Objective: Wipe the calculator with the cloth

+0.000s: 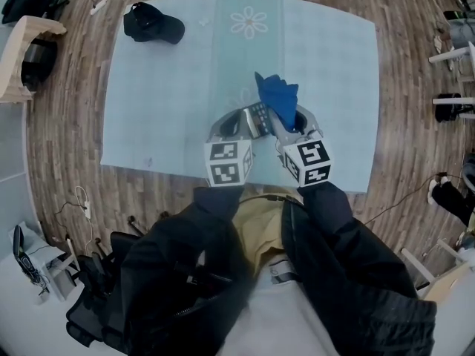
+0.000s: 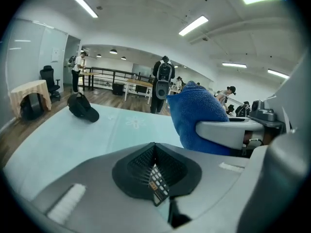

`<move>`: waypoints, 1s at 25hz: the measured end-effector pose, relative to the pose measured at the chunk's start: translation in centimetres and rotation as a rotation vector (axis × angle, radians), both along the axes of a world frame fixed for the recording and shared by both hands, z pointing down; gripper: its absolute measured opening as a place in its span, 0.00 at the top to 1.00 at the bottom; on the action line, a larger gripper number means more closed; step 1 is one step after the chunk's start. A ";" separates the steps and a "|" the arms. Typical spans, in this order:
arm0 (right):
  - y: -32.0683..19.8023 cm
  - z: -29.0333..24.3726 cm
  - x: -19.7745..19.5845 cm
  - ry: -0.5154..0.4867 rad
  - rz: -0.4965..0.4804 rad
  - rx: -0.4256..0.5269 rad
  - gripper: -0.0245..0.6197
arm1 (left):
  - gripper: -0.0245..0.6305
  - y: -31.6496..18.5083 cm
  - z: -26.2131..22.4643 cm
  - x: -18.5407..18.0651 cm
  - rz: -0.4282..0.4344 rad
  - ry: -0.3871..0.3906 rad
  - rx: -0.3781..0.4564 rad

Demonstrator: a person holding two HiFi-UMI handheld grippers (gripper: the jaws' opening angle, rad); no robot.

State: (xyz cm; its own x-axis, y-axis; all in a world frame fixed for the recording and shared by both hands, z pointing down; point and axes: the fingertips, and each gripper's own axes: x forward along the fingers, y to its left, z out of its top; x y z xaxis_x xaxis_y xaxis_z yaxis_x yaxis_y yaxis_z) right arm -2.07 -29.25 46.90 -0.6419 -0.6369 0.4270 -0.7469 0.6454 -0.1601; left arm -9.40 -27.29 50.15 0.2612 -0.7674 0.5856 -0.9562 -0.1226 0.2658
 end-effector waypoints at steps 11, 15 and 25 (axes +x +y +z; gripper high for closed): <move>-1.3 -5.4 2.2 -0.030 0.085 0.132 0.82 | 0.97 -2.3 -6.2 1.6 0.017 -0.047 0.212; -1.6 -6.2 2.5 -0.041 0.095 0.152 0.83 | 0.97 -2.6 -7.5 1.9 0.015 -0.060 0.264; -1.9 -6.9 3.1 -0.050 0.088 0.175 0.83 | 0.97 -3.1 -8.4 2.1 0.022 -0.128 0.319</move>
